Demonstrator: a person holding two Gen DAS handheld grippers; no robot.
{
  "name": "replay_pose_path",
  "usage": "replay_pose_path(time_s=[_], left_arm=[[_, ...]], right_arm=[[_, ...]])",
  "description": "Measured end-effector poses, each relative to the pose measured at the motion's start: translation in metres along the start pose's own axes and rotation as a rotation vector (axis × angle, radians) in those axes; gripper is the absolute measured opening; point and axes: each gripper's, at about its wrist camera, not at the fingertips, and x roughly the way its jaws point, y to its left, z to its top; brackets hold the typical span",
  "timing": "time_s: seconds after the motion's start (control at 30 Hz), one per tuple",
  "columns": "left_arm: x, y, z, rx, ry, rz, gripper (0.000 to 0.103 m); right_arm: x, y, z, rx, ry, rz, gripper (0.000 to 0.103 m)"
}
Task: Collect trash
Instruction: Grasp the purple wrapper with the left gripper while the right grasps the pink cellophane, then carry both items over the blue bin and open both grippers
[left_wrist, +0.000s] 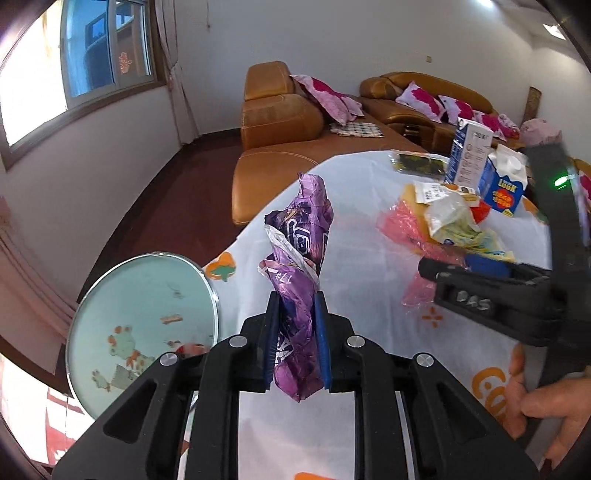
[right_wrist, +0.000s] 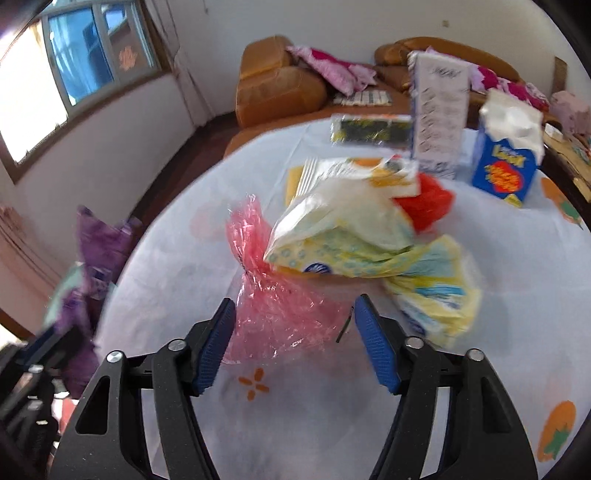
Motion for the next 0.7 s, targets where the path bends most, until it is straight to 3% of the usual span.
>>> replay_pose_path(time_s=[0.17,0.3,0.7], left_arm=[[-0.003,0.008,0.0,-0.017,-0.006,0.001,0.018],[-0.007,0.009,-0.002,-0.02,-0.013,-0.003,0.018],[-0.027,0.015,-0.01,-0.032,-0.038,-0.02,0.018]], right_arm=[[0.001,0.004,-0.003,-0.023,0.012,-0.011,0.044],[-0.012,0.004,-0.011,-0.018,0.01,-0.004,0.026],[-0.08,0.013,-0.036,0.109,-0.073,0.077,0.025]])
